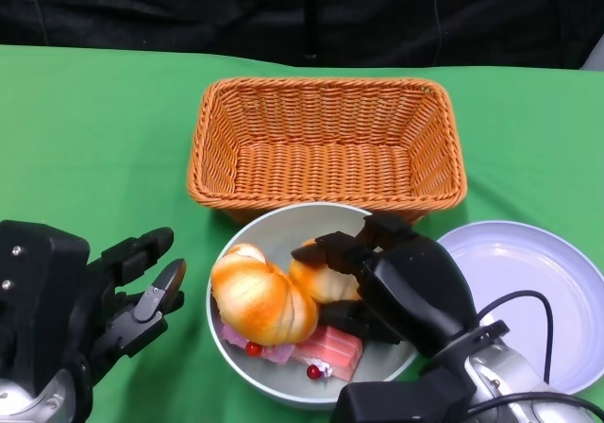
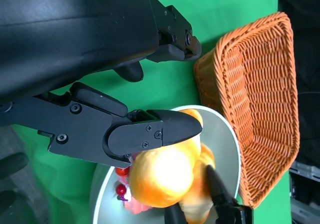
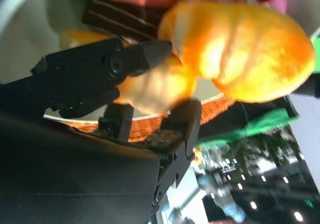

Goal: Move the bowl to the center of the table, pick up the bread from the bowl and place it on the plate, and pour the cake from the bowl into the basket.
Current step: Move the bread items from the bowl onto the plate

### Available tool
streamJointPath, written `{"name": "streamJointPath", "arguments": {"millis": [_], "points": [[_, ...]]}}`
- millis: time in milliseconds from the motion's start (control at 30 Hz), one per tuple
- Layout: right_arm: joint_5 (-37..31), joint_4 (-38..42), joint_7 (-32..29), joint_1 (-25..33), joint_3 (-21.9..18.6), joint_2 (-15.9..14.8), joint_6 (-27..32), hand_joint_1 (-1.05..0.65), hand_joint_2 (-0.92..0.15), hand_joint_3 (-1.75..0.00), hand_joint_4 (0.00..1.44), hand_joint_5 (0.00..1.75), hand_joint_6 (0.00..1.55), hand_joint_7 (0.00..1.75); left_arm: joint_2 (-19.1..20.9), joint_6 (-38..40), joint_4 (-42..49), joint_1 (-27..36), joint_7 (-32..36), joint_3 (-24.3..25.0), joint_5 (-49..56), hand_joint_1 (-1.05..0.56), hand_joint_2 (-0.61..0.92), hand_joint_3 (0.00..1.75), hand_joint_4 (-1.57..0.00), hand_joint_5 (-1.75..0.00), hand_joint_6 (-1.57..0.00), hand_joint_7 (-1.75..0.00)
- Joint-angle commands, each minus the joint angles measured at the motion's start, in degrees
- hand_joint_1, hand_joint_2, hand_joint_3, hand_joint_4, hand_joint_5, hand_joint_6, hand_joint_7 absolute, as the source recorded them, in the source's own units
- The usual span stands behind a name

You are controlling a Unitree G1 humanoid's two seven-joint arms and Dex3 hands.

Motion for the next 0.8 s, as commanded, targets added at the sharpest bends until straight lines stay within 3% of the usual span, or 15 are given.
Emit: {"name": "streamJointPath", "arguments": {"millis": [33, 100, 167, 467, 800], "points": [[-0.3, 2.3, -4.1, -1.1, 0.6, -0.6, -1.7, -0.23, -0.44, -1.10, 1.00, 1.69, 0.88, 1.45, 0.1, -1.6, 0.2, 0.9, 0.2, 0.2, 0.7, -0.63, 0.92, 0.50, 0.00, -0.99, -0.30, -0.05], [-0.1, 3.3, -6.1, -1.4, 0.8, -0.6, -2.9, -0.23, -0.38, -1.28, 1.03, 1.73, 0.82, 1.68, 0.0, -1.6, 0.1, 0.9, 0.2, 0.2, 0.7, -0.64, 0.92, 0.49, 0.00, -0.98, -0.30, -0.05], [0.4, 4.2, -7.9, -1.8, 0.9, -0.7, -4.3, -0.24, -0.37, -1.32, 1.04, 1.74, 0.79, 1.73, -0.1, -1.3, 0.0, 0.9, 0.3, 0.3, 0.7, -0.64, 0.92, 0.49, 0.00, -0.98, -0.31, -0.05], [1.3, 2.9, -13.2, -1.6, 0.0, -1.5, -9.8, -0.25, -0.33, -1.43, 1.02, 1.75, 0.77, 1.75, -0.3, -0.9, 0.2, 0.6, 0.0, 0.8, 0.3, -0.61, 0.92, 0.50, 0.00, -0.97, -0.31, -0.04], [2.8, -3.3, -14.4, -0.4, -2.3, -1.6, -13.0, -0.27, -0.32, -1.49, 1.02, 1.75, 0.77, 1.75, 0.0, -1.2, 0.1, 0.8, -0.3, 0.6, 0.4, -0.62, 0.92, 0.49, 0.00, -0.98, -0.31, -0.04]]}}
